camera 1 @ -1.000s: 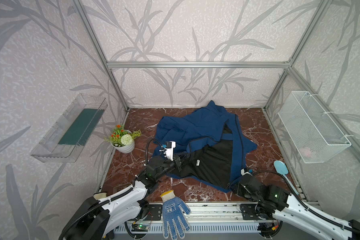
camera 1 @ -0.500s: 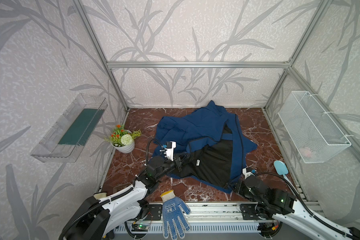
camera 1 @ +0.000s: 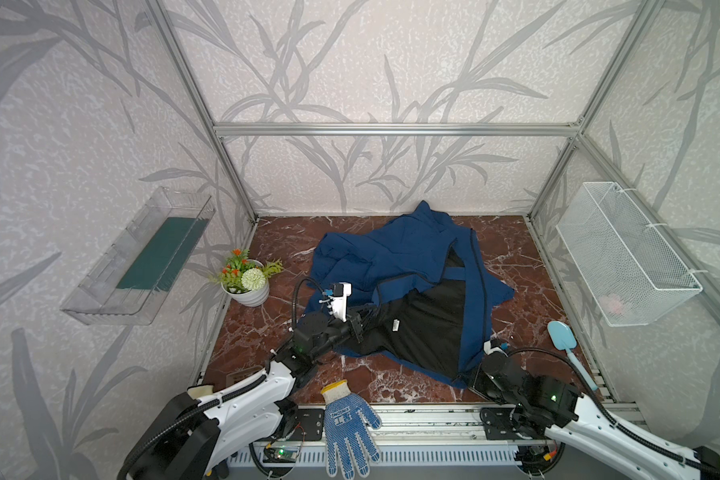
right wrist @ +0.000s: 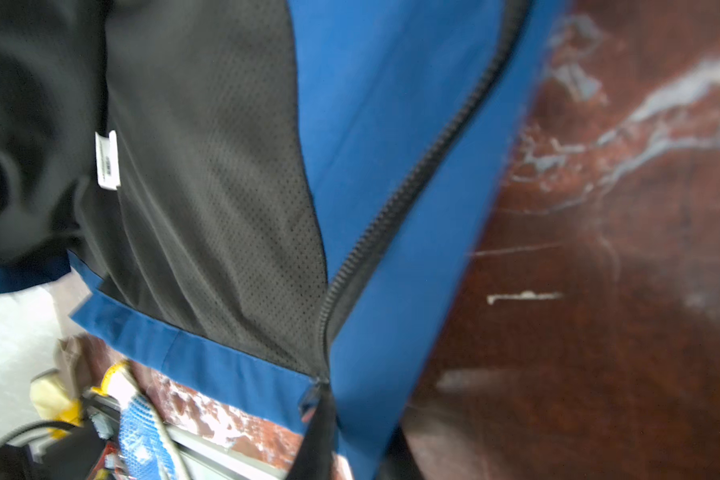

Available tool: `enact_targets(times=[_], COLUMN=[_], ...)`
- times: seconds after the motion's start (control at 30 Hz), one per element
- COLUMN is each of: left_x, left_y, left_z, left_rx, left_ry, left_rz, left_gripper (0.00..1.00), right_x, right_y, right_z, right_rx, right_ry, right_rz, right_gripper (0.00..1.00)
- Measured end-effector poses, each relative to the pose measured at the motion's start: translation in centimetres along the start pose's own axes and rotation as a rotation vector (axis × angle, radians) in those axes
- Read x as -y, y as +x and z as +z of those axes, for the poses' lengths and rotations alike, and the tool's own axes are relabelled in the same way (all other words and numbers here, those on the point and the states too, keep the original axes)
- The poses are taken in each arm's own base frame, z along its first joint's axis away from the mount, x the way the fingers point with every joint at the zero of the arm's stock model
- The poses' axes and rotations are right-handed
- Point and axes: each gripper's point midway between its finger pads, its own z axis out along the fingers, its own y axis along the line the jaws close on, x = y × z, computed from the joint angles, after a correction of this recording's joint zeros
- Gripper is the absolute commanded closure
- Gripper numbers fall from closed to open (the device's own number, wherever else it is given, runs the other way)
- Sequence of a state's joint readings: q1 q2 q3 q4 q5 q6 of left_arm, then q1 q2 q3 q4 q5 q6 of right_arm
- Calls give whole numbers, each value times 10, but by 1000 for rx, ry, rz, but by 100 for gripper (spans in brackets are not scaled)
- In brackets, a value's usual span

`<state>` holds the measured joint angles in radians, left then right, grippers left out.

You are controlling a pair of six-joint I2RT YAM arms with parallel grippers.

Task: Zip up the jacket

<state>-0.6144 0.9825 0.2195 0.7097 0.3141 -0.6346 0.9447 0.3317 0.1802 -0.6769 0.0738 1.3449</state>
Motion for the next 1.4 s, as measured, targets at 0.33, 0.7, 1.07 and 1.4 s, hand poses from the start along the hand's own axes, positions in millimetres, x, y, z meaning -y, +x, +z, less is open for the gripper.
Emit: enact_targets(times=[0.33, 0.7, 1.07, 1.4], left_x=[20, 65, 109, 126], left_y=[-29, -75, -110, -139], left_z=[5, 42, 37, 13], left_rx=[80, 210, 332, 490], left_ry=[65, 311, 432, 409], left_rz=[-35, 6, 210, 366], left_gripper=[100, 100, 100, 100], right_x=[-80, -182, -280, -338], right_y=[-34, -43, -63, -72], right_z=[-30, -55, -83, -120], right_rx=[232, 652, 937, 1095], right_ry=[-365, -536, -602, -739], right_rz=[-271, -1231, -1600, -1644], right_gripper=[100, 100, 100, 100])
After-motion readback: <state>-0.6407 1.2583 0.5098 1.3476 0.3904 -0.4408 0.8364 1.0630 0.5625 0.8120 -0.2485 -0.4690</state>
